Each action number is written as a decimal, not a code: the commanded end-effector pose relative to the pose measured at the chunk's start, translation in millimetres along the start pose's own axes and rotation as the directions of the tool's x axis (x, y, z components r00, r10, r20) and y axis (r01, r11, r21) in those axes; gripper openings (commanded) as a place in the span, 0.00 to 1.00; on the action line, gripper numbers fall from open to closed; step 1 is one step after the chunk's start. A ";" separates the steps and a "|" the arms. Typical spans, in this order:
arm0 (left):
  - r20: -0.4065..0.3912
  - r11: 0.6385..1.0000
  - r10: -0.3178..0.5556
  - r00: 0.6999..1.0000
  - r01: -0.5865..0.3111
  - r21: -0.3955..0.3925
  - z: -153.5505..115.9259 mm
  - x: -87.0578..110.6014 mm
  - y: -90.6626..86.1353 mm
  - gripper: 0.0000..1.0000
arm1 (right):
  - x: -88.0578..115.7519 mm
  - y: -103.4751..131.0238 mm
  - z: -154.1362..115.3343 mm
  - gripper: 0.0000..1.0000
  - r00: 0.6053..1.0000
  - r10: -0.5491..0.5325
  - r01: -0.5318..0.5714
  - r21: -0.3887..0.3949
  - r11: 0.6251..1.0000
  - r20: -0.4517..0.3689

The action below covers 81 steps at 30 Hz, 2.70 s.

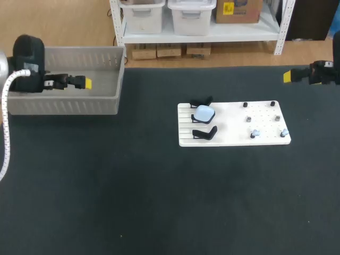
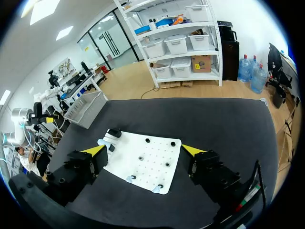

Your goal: Pick up each earbud case from the left stands, insert the matching earbuds, close the lid, and place the case in the box.

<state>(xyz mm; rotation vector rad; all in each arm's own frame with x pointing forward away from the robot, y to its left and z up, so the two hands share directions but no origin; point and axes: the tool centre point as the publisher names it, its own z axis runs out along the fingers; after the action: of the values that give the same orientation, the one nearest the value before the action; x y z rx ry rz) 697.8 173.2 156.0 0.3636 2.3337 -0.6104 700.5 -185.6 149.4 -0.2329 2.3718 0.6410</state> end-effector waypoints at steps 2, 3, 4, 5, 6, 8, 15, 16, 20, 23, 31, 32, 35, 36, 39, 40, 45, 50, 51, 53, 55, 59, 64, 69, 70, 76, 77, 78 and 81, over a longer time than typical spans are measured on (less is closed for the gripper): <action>0.062 0.978 0.145 0.987 -0.153 0.141 5.2 -7.1 -7.8 1.00 | 0.1 0.1 -0.4 1.00 1.000 0.000 0.000 0.000 1.000 0.000; 0.073 0.968 0.182 0.981 -0.192 0.164 6.5 -7.7 -11.0 1.00 | 0.1 0.1 -0.4 1.00 1.000 0.000 0.000 0.000 1.000 0.000; 0.081 0.955 0.217 0.973 -0.229 0.189 8.3 -7.7 -14.1 1.00 | 0.1 0.1 -0.4 1.00 1.000 0.000 0.000 0.000 1.000 0.000; 0.087 0.940 0.251 0.964 -0.264 0.217 10.8 -7.7 -17.2 1.00 | 0.1 0.1 -0.4 1.00 1.000 0.000 0.000 0.000 1.000 0.000; 0.095 0.927 0.280 0.955 -0.295 0.233 12.9 -7.4 -20.0 1.00 | 0.1 0.1 -0.4 1.00 1.000 0.000 0.000 0.000 1.000 0.000; 0.112 0.897 0.341 0.933 -0.359 0.259 17.4 -6.5 -25.6 1.00 | 0.1 0.1 -0.4 1.00 1.000 0.000 0.000 0.000 1.000 0.000; 0.169 0.771 0.508 0.844 -0.534 0.348 32.9 -5.5 -50.6 1.00 | 0.1 0.1 -0.4 1.00 1.000 0.000 0.000 0.000 1.000 0.000; 0.175 0.756 0.524 0.834 -0.550 0.357 34.8 -6.1 -52.6 1.00 | 0.1 0.1 -0.4 1.00 1.000 0.000 0.000 0.000 1.000 0.000; 0.186 0.715 0.552 0.813 -0.576 0.396 42.9 -6.9 -58.1 1.00 | 0.1 0.1 -0.4 1.00 1.000 0.000 0.000 0.000 1.000 0.000; 0.181 0.692 0.565 0.805 -0.582 0.427 47.3 -5.2 -60.8 1.00 | 0.1 0.1 -0.4 1.00 1.000 0.000 0.000 0.000 1.000 0.000; 0.163 0.706 0.554 0.816 -0.565 0.427 48.3 -5.6 -60.5 1.00 | 0.1 0.1 -0.4 1.00 1.000 0.000 0.000 0.000 1.000 0.000; 0.163 0.706 0.554 0.816 -0.565 0.427 48.3 -5.6 -60.5 1.00 | 0.1 0.1 -0.4 1.00 1.000 0.000 0.000 0.000 1.000 0.000; 0.163 0.706 0.554 0.816 -0.565 0.427 48.3 -5.6 -60.5 1.00 | 0.1 0.1 -0.4 1.00 1.000 0.000 0.000 0.000 1.000 0.000; 0.163 0.706 0.554 0.816 -0.565 0.427 48.3 -5.6 -60.5 1.00 | 0.1 0.1 -0.4 1.00 1.000 0.000 0.000 0.000 1.000 0.000; 0.163 0.706 0.554 0.816 -0.565 0.427 48.3 -5.6 -60.5 1.00 | 0.1 0.1 -0.4 1.00 1.000 0.000 0.000 0.000 1.000 0.000; 0.163 0.706 0.554 0.816 -0.565 0.427 48.3 -5.6 -60.5 1.00 | 0.1 0.1 -0.4 1.00 1.000 0.000 0.000 0.000 1.000 0.000; 0.226 0.622 0.611 0.758 -0.637 0.456 56.7 6.4 -73.9 1.00 | 0.1 0.1 -0.4 1.00 1.000 0.000 0.000 0.000 1.000 0.000; 0.271 0.530 0.676 0.685 -0.708 0.466 74.0 12.7 -88.3 1.00 | 0.1 0.1 -0.4 1.00 1.000 0.000 0.000 0.000 1.000 0.000; 0.282 0.516 0.680 0.677 -0.715 0.471 77.7 13.3 -90.3 1.00 | 0.1 0.1 -0.4 1.00 1.000 0.000 0.000 0.000 1.000 0.000; 0.289 0.497 0.681 0.672 -0.715 0.492 85.7 13.0 -93.2 1.00 | 0.1 0.1 -0.4 1.00 1.000 0.000 0.000 0.000 1.000 0.000; 0.292 0.481 0.682 0.671 -0.711 0.512 95.0 13.7 -95.0 1.00 | 0.1 0.1 -0.4 1.00 1.000 0.000 0.000 0.000 1.000 0.000; 0.295 0.453 0.683 0.668 -0.704 0.547 112.7 12.8 -102.5 1.00 | 0.1 0.1 -0.4 1.00 1.000 0.000 0.000 0.000 1.000 0.000; 0.301 0.423 0.676 0.672 -0.689 0.588 138.3 13.4 -110.7 1.00 | 0.1 0.1 -0.4 1.00 1.000 0.000 0.000 0.000 1.000 0.000; 0.309 0.403 0.667 0.678 -0.677 0.616 160.4 14.3 -117.7 1.00 | 0.1 0.1 -0.4 1.00 1.000 0.000 0.000 0.000 1.000 0.000; 0.310 0.395 0.668 0.676 -0.676 0.622 164.1 14.9 -118.5 1.00 | 0.1 0.1 -0.4 1.00 1.000 0.000 0.000 0.000 1.000 0.000; 0.325 0.357 0.670 0.667 -0.674 0.646 182.9 16.8 -131.4 1.00 | 0.1 0.1 -0.4 1.00 1.000 0.000 0.000 0.000 1.000 0.000; 0.327 0.355 0.670 0.666 -0.674 0.648 184.7 17.1 -132.7 1.00 | 0.1 0.1 -0.4 1.00 1.000 0.000 0.000 0.000 1.000 0.000; 0.329 0.348 0.672 0.663 -0.675 0.651 188.4 18.0 -135.5 1.00 | 0.1 0.1 -0.4 1.00 1.000 0.000 0.000 0.000 1.000 0.000; 0.332 0.337 0.673 0.661 -0.673 0.658 195.8 19.2 -142.7 1.00 | 0.1 0.1 -0.4 1.00 1.000 0.000 0.000 0.000 1.000 0.000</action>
<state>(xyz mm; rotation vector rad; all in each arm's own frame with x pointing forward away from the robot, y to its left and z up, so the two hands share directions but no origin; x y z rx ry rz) 723.2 -37.4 68.2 1.5970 1.5470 -1.0319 700.5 -185.5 149.4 -0.2333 2.3719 0.6409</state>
